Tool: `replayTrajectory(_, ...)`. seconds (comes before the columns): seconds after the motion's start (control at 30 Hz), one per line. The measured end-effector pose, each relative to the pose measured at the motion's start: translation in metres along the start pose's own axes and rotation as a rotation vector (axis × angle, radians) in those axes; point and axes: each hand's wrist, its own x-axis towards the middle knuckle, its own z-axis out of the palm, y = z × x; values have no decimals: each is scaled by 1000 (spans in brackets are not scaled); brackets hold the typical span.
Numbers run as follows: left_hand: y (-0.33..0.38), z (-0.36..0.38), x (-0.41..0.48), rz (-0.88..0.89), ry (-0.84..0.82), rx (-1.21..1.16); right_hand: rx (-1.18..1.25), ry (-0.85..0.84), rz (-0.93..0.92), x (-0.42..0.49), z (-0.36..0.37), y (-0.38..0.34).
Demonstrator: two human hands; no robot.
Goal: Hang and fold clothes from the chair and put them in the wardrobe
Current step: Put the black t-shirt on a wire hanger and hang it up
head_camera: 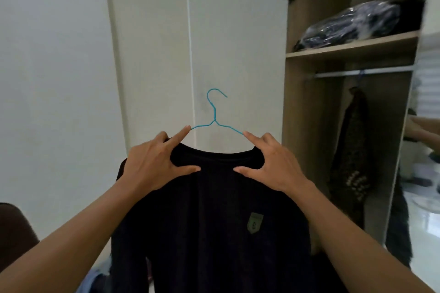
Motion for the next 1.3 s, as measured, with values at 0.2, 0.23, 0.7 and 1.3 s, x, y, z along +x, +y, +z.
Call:
replayTrajectory(0.2, 104, 34, 69, 138, 45, -63, -50, 60, 150, -16, -38, 104)
replayTrajectory(0.23, 118, 38, 80, 151, 53, -65, -56, 60, 165, -15, -41, 120)
replayTrajectory(0.7, 212, 92, 203, 182, 133, 25, -16, 63, 218, 54, -18, 265)
replayTrajectory(1.3, 304, 242, 430, 325, 206, 130, 332, 405, 311, 216, 77, 503)
